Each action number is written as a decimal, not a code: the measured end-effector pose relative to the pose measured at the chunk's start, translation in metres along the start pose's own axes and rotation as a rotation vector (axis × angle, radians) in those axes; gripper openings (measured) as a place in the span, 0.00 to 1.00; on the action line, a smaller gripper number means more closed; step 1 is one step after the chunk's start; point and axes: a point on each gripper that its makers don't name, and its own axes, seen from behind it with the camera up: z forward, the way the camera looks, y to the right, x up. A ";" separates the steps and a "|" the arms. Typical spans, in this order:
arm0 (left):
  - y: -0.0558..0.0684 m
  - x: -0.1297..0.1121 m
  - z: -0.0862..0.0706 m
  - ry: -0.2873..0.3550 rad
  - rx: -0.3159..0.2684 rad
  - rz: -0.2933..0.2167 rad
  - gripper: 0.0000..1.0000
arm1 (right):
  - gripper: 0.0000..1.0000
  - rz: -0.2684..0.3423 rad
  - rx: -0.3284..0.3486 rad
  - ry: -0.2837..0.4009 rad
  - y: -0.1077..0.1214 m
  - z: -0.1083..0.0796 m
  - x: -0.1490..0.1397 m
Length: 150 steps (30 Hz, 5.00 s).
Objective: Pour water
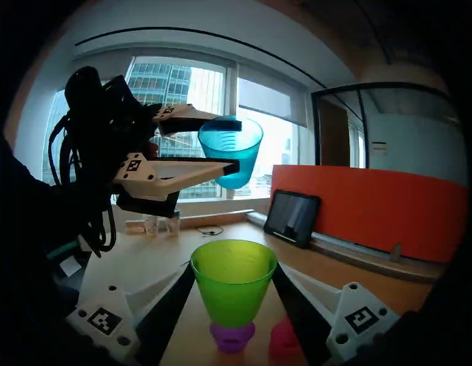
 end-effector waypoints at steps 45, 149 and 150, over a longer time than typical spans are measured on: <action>-0.008 0.023 0.004 0.029 0.043 0.277 0.86 | 0.91 -0.012 0.018 0.000 -0.005 0.001 0.002; -0.011 0.070 0.006 0.080 0.146 0.837 0.86 | 0.90 -0.026 -0.013 0.038 0.006 -0.001 0.010; -0.012 0.070 0.005 0.080 0.148 0.837 0.86 | 0.91 -0.026 -0.014 0.039 0.006 -0.001 0.011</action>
